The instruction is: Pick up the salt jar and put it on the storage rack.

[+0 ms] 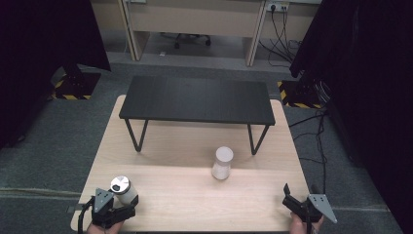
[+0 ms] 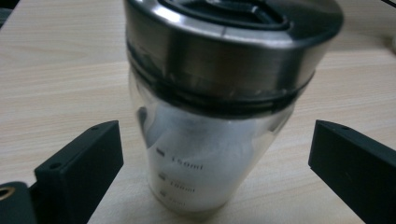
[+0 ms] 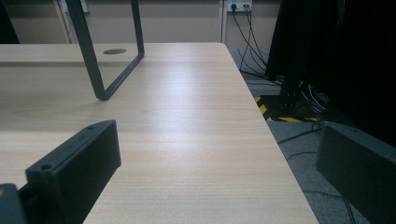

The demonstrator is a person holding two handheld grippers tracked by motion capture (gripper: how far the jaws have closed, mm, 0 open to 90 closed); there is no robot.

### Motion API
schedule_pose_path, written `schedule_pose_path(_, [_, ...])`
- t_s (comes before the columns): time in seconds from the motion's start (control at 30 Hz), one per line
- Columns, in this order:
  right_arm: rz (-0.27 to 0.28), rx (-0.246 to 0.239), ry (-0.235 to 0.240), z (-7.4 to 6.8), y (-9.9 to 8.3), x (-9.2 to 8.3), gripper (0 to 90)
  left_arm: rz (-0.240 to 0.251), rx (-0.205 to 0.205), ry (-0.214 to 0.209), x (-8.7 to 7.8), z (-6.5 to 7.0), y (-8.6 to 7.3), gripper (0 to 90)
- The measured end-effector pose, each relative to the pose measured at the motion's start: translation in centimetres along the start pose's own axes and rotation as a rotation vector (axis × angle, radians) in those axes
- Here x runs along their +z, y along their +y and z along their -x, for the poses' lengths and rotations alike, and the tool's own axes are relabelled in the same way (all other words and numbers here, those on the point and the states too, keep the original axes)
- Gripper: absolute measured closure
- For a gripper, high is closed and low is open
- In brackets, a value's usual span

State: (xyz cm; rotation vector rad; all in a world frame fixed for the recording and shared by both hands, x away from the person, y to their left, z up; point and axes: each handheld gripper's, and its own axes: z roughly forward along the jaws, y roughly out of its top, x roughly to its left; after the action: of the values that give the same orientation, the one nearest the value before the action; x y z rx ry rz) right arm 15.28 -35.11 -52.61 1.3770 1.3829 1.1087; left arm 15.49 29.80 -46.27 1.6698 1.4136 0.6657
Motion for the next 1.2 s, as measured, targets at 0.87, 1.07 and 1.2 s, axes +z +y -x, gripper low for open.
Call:
schedule_pose_path(0.87, [-0.003, -0.023, 0.005, -0.1, 0.0, 0.0, 0.3, 0.023, 0.059, 0.106, 0.4, 1.9, 0.1, 24.2])
schedule_pose_path(1.07, [-0.003, -0.026, 0.005, -0.1, 0.0, 0.0, 0.3, 0.036, 0.079, 0.1, 0.4, 2.0, -0.1, 30.4])
schedule_pose_path(1.2, [-0.005, -0.032, 0.006, -0.1, 0.0, 0.0, 0.3, 0.039, 0.076, 0.097, 0.3, 1.9, -0.2, 30.5])
